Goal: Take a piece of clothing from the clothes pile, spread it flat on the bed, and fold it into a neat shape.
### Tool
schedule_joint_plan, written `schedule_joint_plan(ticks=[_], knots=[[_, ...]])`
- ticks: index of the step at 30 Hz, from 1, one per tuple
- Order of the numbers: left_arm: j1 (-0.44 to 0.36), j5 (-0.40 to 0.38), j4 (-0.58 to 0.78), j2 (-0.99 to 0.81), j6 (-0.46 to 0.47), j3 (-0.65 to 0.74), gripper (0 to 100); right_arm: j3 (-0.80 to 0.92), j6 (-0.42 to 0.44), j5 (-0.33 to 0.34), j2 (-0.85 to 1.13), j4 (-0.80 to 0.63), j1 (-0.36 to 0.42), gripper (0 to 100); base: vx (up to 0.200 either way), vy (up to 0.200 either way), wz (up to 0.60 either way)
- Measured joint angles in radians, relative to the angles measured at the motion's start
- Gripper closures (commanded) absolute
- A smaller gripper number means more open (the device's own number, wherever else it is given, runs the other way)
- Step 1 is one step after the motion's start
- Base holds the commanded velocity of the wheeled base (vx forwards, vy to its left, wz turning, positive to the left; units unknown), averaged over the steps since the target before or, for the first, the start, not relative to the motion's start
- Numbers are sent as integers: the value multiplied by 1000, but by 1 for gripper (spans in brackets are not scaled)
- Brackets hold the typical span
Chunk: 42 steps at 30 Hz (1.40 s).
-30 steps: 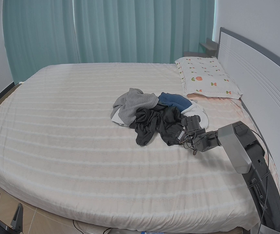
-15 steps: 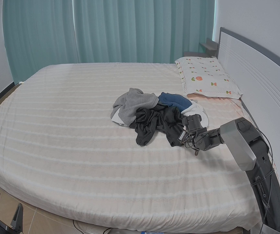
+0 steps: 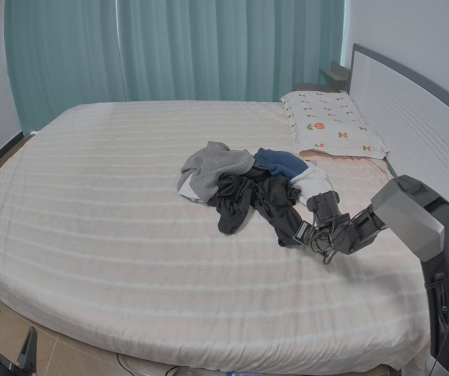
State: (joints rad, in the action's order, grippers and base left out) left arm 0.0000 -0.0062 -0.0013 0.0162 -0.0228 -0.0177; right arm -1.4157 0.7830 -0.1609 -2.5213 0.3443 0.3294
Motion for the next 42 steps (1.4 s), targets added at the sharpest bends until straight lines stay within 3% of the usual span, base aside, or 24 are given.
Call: schedule_joint_plan(ticks=[8, 15, 19, 26, 32, 42], knots=[[0, -3, 0, 0, 4, 0, 0, 359, 74, 145, 284, 236, 21, 100, 0, 0, 0], [0, -1, -1, 0, 9, 0, 0, 670, 137, 388, 581, 451, 26, 100, 0, 0, 0], [0, -2, -3, 0, 23, 0, 0, 800, 153, 486, 684, 605, 30, 100, 0, 0, 0], [0, 1, -14, 0, 35, 0, 0, 880, 163, 501, 774, 763, 40, 100, 0, 0, 0], [-5, -5, -51, 31, -67, -94, 0, 898, 164, 500, 846, 768, 43, 100, 0, 0, 0], [-19, -61, -80, 373, -132, -294, 0, 905, 160, 463, 892, 770, 54, 100, 0, 0, 0]])
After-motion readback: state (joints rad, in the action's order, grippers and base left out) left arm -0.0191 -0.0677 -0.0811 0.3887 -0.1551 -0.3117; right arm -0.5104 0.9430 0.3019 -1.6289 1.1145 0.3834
